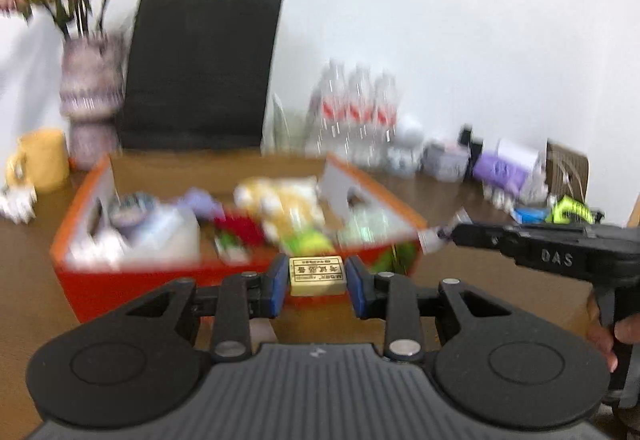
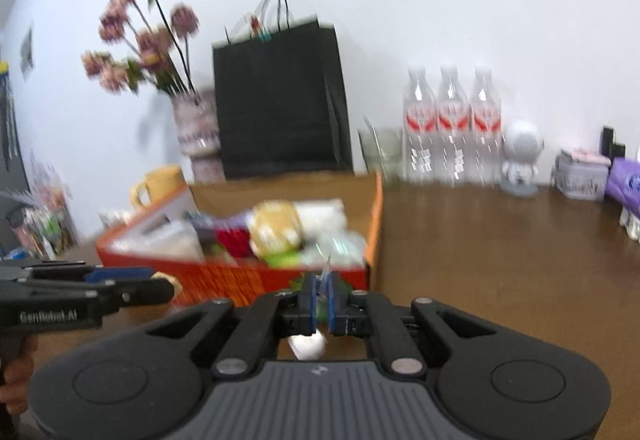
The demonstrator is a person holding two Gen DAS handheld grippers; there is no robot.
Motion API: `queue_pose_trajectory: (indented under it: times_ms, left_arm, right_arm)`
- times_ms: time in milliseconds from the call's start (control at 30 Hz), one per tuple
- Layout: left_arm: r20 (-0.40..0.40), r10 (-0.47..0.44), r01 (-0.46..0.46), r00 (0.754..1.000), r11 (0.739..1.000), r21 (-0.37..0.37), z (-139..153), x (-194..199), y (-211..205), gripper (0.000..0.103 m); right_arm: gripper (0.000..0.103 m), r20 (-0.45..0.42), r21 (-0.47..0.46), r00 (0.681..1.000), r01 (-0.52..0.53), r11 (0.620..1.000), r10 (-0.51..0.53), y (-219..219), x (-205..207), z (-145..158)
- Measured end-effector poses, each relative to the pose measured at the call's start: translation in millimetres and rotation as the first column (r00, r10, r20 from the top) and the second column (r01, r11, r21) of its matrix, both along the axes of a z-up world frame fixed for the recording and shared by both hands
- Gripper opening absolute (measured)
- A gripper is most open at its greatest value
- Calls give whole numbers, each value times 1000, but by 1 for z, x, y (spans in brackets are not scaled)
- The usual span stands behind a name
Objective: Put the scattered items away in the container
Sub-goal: 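Carry the yellow block and packet into the box and open both grippers, then grasp the white round cap with the right gripper while the left grasps the clear packet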
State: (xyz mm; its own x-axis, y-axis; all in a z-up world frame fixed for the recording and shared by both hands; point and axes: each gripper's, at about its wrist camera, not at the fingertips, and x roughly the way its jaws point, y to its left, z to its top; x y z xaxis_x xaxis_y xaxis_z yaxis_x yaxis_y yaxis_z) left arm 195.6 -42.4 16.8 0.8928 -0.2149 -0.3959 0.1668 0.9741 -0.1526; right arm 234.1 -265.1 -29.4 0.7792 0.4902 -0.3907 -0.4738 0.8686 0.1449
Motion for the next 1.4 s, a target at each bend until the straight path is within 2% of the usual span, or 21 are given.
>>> queue_pose_trajectory:
  times_ms: [133,267,367,433,600,633,667,700,733,767,800,833,967,1400]
  left_arm:
    - [70,66,-68,995,997,26,26,19,22,32]
    - [87,160,-162,983,986,24,29,50,40,32]
    - [37,218,-219,975,976,-1,14,74,53,32]
    - [-14,225,-225,974,974,-6,2,88,61,32]
    - [-64,231,-229,971,973,35,-16,104,64,32]
    - [-72,227,-224,971,974,37,-18,103,64,34]
    - [-75,227,-224,971,974,39,-20,103,63,46]
    - [-76,230,-227,970,973,42,-20,101,63,70]
    - [-71,237,-235,969,971,43,-20,99,62,83]
    - [-54,251,-249,966,967,45,-17,96,61,100]
    - [-30,266,-264,964,963,53,-14,92,59,103]
    - [-11,270,-268,963,961,62,-12,89,58,103]
    - [12,267,-267,964,961,73,-5,85,54,103]
    - [14,266,-266,964,960,87,-5,84,49,103]
  right_arm:
    - [4,55,17,998,-16,1000,15,19,10,26]
    - [5,81,8,996,-29,1000,28,57,39,39]
    - [5,56,32,998,-2,999,0,82,68,34]
    - [5,20,8,1000,-1,1000,0,93,83,24]
    - [6,-61,-53,998,19,998,-22,98,105,-2]
    - [9,-72,-57,997,19,998,-23,98,107,-5]
    - [13,-83,-61,996,21,998,-26,99,108,-7]
    - [25,-89,-61,995,27,998,-33,98,108,-8]
    - [36,-98,-58,995,25,998,-31,97,109,-8]
    - [65,-103,-50,994,23,998,-28,95,108,-8]
    - [92,-97,-40,995,25,999,-28,94,107,-6]
    - [98,-83,-36,996,27,999,-30,93,104,-5]
    - [102,-56,-44,998,31,999,-33,93,99,5]
    - [102,-47,-46,999,23,999,-26,94,94,11]
